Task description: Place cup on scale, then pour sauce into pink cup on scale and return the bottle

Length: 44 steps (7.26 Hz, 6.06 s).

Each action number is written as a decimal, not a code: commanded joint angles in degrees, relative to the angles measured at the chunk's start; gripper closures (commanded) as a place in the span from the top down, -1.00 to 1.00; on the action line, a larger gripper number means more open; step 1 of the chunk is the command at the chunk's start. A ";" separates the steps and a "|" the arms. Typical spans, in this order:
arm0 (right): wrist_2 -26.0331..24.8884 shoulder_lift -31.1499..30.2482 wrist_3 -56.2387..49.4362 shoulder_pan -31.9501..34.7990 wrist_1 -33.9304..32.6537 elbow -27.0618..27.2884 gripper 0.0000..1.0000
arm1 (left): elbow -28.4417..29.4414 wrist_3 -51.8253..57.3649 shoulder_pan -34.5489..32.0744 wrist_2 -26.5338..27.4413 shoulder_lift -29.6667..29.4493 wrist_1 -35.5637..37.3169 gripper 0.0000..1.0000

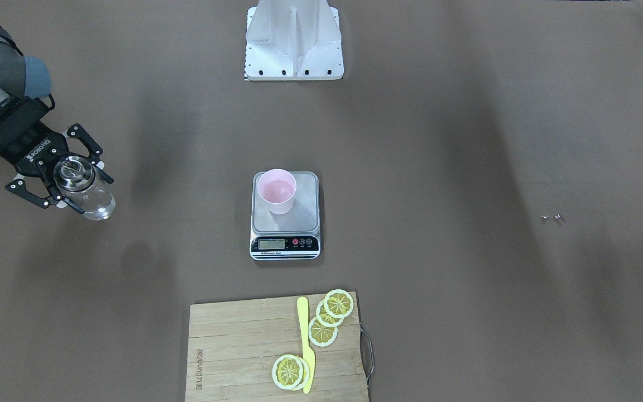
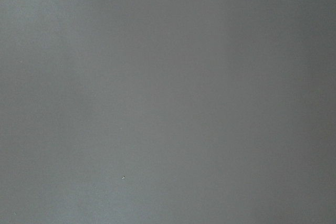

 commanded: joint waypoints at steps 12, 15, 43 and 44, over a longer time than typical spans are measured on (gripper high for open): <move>-24.44 17.20 -7.79 -15.48 -60.90 14.26 -0.33 | -2.02 -0.27 -2.29 -0.70 1.59 -0.50 0.99; -27.60 20.53 -9.03 -16.71 -65.18 12.76 -0.33 | -2.38 -0.54 -2.20 -0.70 1.15 -0.42 0.99; -48.18 34.26 -8.76 -26.83 -89.48 0.28 -0.33 | -0.97 -0.45 -2.20 -0.70 2.29 -2.17 0.99; -48.09 34.26 -8.76 -26.13 -89.39 0.02 -0.33 | -0.88 -0.45 -2.20 -0.62 2.29 -2.17 0.99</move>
